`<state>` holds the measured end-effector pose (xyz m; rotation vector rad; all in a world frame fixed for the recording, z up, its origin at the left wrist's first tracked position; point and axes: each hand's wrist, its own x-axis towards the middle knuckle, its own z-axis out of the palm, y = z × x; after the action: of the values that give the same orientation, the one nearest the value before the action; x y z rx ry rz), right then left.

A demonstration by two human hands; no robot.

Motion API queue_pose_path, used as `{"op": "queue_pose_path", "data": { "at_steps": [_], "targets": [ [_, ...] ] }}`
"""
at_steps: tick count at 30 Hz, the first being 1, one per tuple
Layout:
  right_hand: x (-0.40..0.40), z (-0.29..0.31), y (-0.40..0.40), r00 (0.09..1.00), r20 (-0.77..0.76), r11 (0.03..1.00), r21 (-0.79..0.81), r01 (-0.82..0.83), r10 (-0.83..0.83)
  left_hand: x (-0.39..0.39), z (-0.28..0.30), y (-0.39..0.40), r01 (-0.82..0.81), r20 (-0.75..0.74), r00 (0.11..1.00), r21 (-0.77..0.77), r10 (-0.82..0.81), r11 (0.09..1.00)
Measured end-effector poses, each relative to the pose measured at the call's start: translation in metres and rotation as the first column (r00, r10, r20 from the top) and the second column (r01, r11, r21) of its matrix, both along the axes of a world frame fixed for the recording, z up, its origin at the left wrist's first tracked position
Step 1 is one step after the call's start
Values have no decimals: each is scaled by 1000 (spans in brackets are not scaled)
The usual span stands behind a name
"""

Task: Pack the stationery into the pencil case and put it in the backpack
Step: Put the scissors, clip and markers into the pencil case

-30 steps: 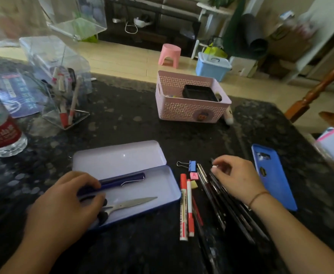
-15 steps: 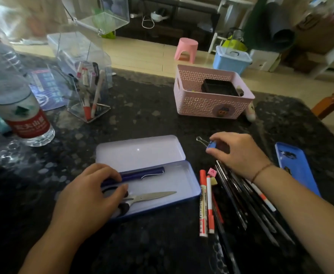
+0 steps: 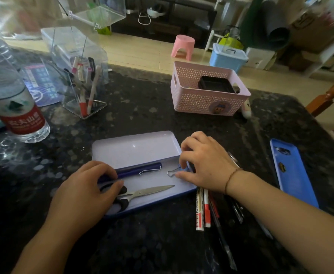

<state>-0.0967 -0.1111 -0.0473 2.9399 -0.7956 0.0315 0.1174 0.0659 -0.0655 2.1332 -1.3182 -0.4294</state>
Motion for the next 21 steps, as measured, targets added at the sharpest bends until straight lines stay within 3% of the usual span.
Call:
{"op": "queue_pose_path", "data": {
  "at_steps": [8,12,17,21],
  "targets": [
    [-3,-13,-1,954,152,966,46,255,-259,2,-4,1,28,-27,999,38,-27,999],
    [-32,3,17,878,373,954,126,270,-298,1,-7,-1,-5,-57,998,-28,3,1000],
    [-76,7,54,990,135,976,218,12,-42,10,-13,0,-223,-60,974,-85,218,971],
    [-83,4,63,994,92,968,241,-77,56,16,-15,3,-215,-69,975,-84,209,973]
  ]
}}
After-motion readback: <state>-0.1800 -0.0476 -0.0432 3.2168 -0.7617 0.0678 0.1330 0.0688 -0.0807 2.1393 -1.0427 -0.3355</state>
